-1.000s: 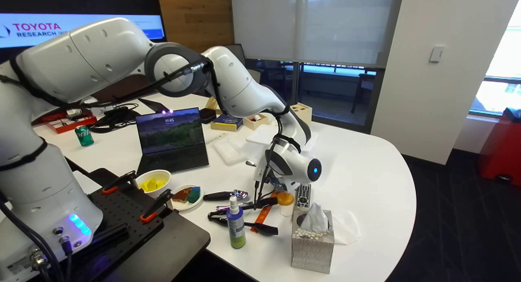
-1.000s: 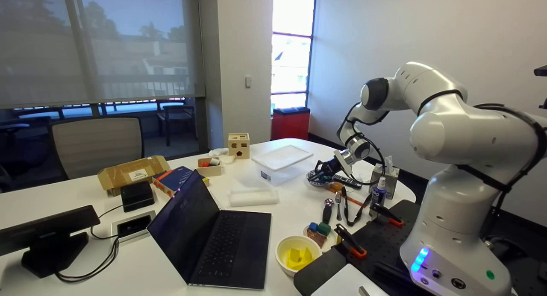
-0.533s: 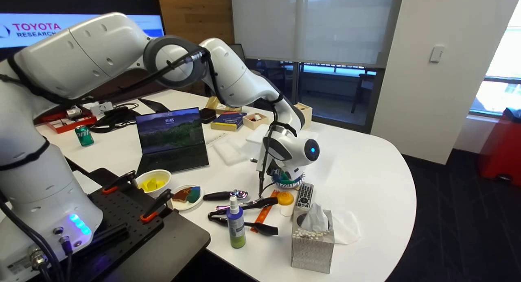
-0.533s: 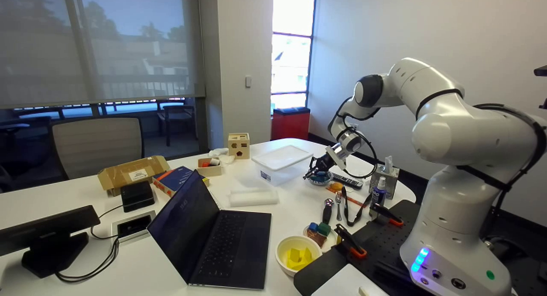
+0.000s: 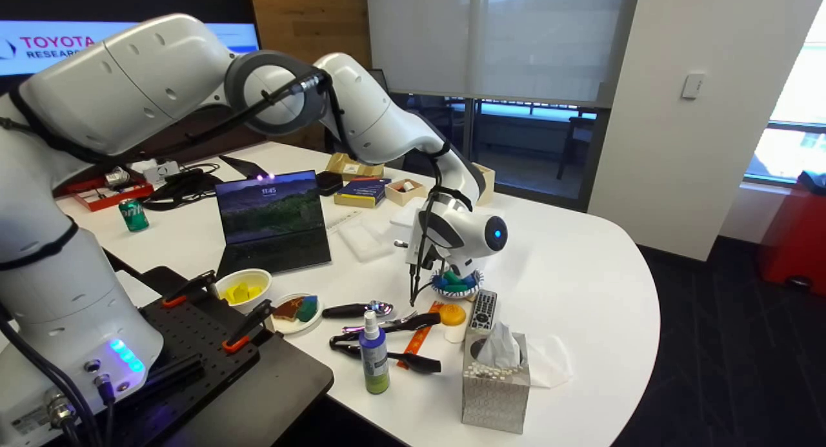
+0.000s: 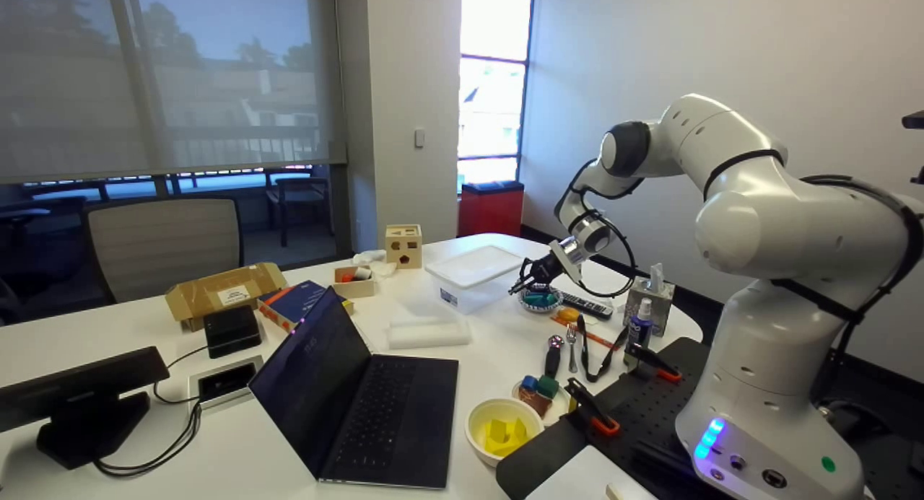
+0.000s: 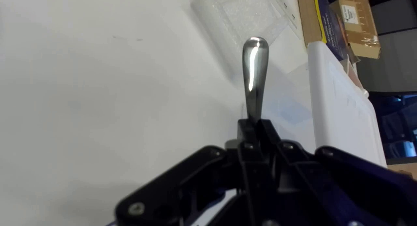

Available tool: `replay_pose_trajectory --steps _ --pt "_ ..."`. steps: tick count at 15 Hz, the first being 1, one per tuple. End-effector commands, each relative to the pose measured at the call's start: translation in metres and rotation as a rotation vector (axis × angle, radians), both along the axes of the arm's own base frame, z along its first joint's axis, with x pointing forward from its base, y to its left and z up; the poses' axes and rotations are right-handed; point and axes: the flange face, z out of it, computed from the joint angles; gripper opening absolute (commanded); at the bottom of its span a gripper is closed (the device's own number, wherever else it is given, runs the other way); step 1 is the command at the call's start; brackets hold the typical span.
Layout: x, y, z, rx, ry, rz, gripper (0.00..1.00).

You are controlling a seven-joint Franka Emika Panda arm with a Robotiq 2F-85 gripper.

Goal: Use the spoon to stir the bowl

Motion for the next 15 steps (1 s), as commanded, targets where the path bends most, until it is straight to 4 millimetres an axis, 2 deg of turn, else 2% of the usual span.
replay_pose_trajectory --steps 1,7,15 --pt "-0.018 -0.008 -0.009 0.107 -0.038 -0.028 0.02" --pt "-0.041 -0.022 -0.028 0.218 -0.02 -0.046 0.02" --pt "-0.054 -0.032 -0.044 0.234 0.072 -0.093 0.02"
